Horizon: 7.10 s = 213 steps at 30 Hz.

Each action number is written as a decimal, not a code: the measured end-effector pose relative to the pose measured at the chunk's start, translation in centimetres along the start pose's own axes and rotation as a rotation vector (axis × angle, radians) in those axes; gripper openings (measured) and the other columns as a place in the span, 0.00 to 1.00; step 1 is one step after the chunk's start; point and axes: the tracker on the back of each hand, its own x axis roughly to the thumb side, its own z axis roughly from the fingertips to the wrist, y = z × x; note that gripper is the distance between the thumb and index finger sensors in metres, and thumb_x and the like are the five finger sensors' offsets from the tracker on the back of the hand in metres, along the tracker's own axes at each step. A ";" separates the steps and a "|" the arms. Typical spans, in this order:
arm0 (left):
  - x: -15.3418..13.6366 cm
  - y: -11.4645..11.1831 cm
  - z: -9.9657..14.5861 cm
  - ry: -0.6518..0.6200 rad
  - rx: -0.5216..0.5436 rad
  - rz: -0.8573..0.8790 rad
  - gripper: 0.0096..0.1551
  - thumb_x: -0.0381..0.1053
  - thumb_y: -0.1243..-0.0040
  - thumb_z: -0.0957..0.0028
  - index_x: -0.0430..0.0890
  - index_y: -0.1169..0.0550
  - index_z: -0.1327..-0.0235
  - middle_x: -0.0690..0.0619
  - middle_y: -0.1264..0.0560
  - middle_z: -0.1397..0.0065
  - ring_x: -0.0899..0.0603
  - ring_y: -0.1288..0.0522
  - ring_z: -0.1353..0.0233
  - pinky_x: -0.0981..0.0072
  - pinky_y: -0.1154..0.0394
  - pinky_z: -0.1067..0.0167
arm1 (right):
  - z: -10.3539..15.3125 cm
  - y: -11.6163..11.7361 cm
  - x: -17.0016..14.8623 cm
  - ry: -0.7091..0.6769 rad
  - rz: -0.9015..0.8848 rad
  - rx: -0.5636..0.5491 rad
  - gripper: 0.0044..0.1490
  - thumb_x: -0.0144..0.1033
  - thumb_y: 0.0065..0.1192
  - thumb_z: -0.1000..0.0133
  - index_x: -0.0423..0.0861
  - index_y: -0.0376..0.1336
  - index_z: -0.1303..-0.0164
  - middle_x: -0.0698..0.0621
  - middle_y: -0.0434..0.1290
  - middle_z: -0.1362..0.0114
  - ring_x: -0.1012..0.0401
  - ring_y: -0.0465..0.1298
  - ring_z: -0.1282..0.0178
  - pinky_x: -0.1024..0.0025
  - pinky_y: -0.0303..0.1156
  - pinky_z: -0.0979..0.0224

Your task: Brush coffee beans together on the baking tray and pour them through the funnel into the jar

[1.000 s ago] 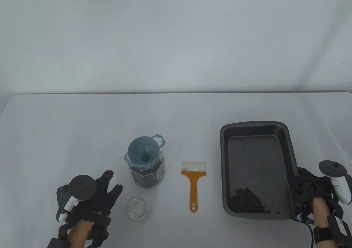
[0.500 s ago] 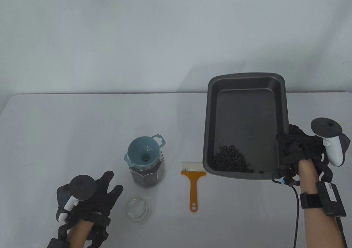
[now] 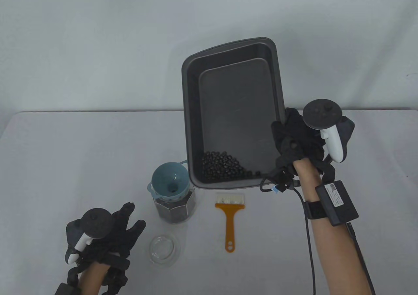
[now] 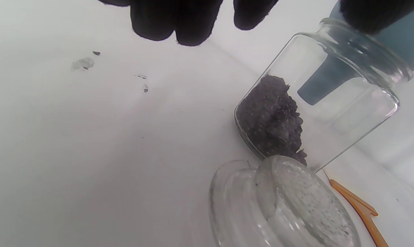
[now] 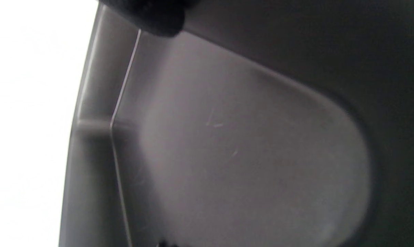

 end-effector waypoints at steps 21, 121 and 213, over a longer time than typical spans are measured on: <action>-0.3 0.3 0.1 -0.018 -0.002 0.021 0.52 0.81 0.57 0.52 0.58 0.45 0.16 0.42 0.38 0.16 0.32 0.37 0.17 0.32 0.46 0.21 | 1.0 5.5 5.9 -0.252 0.077 -0.189 0.11 0.41 0.59 0.30 0.45 0.70 0.56 0.44 0.68 0.29 0.51 0.75 0.34 0.64 0.80 0.38; -0.2 0.0 -0.2 0.007 -0.035 0.013 0.52 0.81 0.56 0.52 0.57 0.45 0.16 0.42 0.38 0.17 0.32 0.37 0.17 0.32 0.46 0.21 | 4.8 -3.8 -29.7 0.416 -0.192 0.103 0.09 0.42 0.61 0.29 0.47 0.70 0.54 0.45 0.69 0.30 0.52 0.74 0.32 0.65 0.79 0.35; 6.1 8.1 2.2 0.044 0.694 -0.156 0.25 0.63 0.41 0.45 0.57 0.27 0.38 0.59 0.20 0.45 0.59 0.16 0.54 0.58 0.20 0.44 | 5.6 -0.7 -33.5 0.416 0.009 0.050 0.36 0.45 0.63 0.43 0.52 0.54 0.26 0.45 0.69 0.27 0.50 0.77 0.34 0.51 0.74 0.35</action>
